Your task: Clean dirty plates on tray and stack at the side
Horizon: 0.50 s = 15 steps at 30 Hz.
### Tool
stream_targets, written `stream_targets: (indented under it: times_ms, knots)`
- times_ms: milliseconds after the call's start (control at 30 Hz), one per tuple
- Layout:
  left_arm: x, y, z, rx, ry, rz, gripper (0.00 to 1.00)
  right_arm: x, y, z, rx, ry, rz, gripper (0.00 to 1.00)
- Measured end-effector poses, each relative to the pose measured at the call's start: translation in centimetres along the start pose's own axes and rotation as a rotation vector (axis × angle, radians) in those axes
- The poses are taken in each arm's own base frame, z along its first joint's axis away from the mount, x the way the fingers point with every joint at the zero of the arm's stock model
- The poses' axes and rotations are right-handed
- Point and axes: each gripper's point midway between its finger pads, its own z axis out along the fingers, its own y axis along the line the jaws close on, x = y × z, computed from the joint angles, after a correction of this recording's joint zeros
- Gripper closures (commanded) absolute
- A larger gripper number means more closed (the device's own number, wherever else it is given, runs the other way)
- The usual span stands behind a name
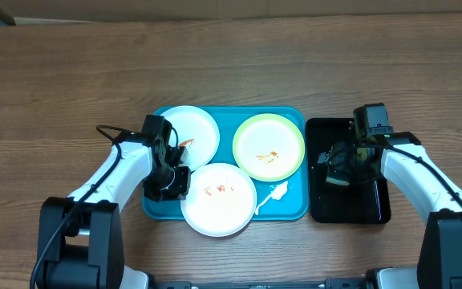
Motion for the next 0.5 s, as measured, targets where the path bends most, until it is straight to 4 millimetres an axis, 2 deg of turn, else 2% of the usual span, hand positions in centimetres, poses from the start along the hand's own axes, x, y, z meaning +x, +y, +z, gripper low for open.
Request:
stream_targets:
  times_ms: [500]
  knots:
    - [0.00,0.00,0.00,0.000,0.000,-0.007,0.96,-0.33,0.13,0.00,-0.005,-0.014,-0.001,0.46]
